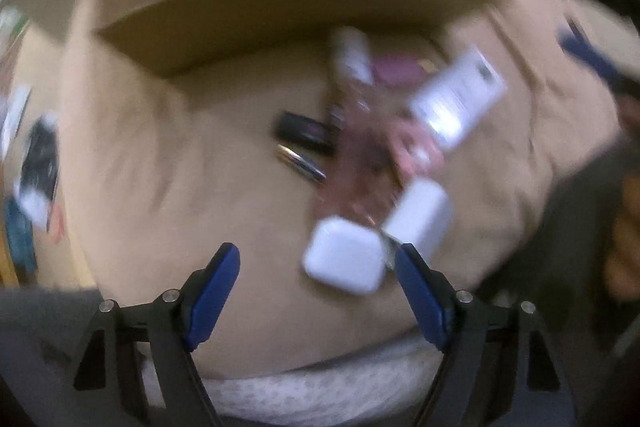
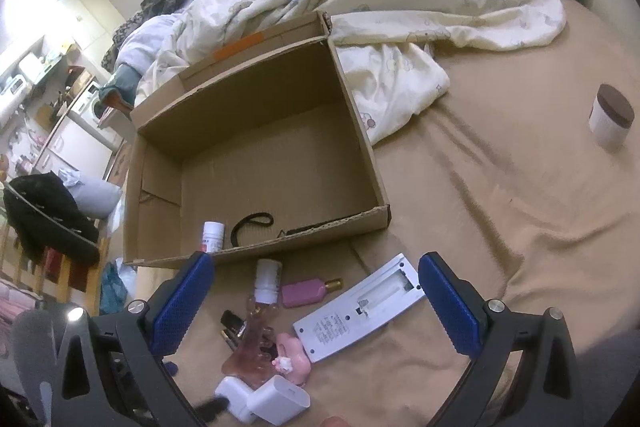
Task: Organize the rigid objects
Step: 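Grasp the white earbud case with the left tool, then hold the earbud case with the left tool while the right tool grasps the white charger plug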
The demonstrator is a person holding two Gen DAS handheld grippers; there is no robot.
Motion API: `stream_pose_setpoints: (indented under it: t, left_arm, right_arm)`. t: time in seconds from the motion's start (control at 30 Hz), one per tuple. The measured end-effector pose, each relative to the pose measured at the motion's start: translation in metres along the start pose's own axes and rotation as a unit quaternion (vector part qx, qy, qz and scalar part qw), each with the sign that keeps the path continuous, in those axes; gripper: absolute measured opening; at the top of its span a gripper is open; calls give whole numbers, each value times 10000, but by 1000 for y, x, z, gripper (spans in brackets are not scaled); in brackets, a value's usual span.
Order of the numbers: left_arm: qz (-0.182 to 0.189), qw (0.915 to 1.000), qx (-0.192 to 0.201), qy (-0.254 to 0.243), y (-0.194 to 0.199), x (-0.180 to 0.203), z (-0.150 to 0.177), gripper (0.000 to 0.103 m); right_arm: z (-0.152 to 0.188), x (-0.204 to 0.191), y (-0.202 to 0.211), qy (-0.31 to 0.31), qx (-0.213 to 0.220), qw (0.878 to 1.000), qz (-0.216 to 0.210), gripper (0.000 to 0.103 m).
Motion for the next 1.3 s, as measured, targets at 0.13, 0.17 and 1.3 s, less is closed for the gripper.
stream_pose_setpoints:
  t: [0.13, 0.17, 1.3]
  left_arm:
    - [-135, 9963, -363, -763, -14, 22, 5, 78]
    - [-235, 9948, -418, -898, -19, 27, 6, 78]
    - [-927, 9904, 924, 451, 62, -75, -42, 52]
  right_arm:
    - [1, -4, -4, 62, -97, 9999, -65, 103]
    - [2, -5, -5, 88, -109, 9999, -41, 103]
    - [9, -4, -16, 151, -319, 9989, 320, 103]
Point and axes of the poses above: each gripper's, at about its wrist camera, not at the fingertips, and y roughly against the way its jaws point, x to its right, z to its underside, the point moved 5 cm from there along -y, roughly the way its jaws point, and after that the axes turned 7 degrees about -x, right-handed, at the moved point
